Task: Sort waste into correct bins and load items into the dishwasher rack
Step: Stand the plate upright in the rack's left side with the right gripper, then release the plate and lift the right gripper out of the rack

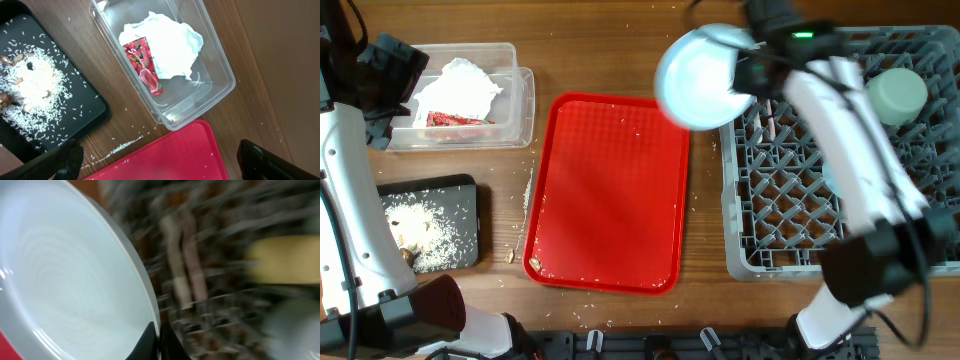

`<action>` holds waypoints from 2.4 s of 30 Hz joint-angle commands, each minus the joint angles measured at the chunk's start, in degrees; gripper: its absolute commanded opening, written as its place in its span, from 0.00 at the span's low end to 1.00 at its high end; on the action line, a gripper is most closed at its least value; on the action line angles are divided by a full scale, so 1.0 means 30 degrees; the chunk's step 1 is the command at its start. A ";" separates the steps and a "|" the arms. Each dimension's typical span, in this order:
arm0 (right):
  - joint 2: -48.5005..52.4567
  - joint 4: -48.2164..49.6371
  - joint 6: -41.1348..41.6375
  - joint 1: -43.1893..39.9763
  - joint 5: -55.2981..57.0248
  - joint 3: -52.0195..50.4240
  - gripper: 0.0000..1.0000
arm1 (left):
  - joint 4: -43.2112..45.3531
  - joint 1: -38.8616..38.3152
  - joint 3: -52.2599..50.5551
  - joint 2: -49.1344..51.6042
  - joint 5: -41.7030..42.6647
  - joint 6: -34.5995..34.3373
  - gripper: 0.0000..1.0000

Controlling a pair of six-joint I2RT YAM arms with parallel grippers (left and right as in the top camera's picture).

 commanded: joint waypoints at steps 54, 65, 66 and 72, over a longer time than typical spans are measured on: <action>-0.7694 0.7293 -0.2943 -0.6025 -1.0994 -0.7315 0.39 | -0.0007 0.0036 0.0007 0.0124 -0.0255 -0.0044 1.00; -1.4848 0.2317 -0.3359 -0.6025 -0.4896 -0.7380 1.00 | -0.0007 0.0036 0.0000 0.0124 -0.0255 -0.0036 1.00; -1.6487 0.1362 -0.2317 -0.6025 -0.3963 -0.7380 1.00 | -0.0007 0.0036 0.0007 0.0124 -0.0255 -0.0044 1.00; -2.3299 -0.3366 -0.2302 -0.6018 -0.2470 -0.7388 1.00 | -0.0007 0.0036 0.0007 0.0124 -0.0255 -0.0044 1.00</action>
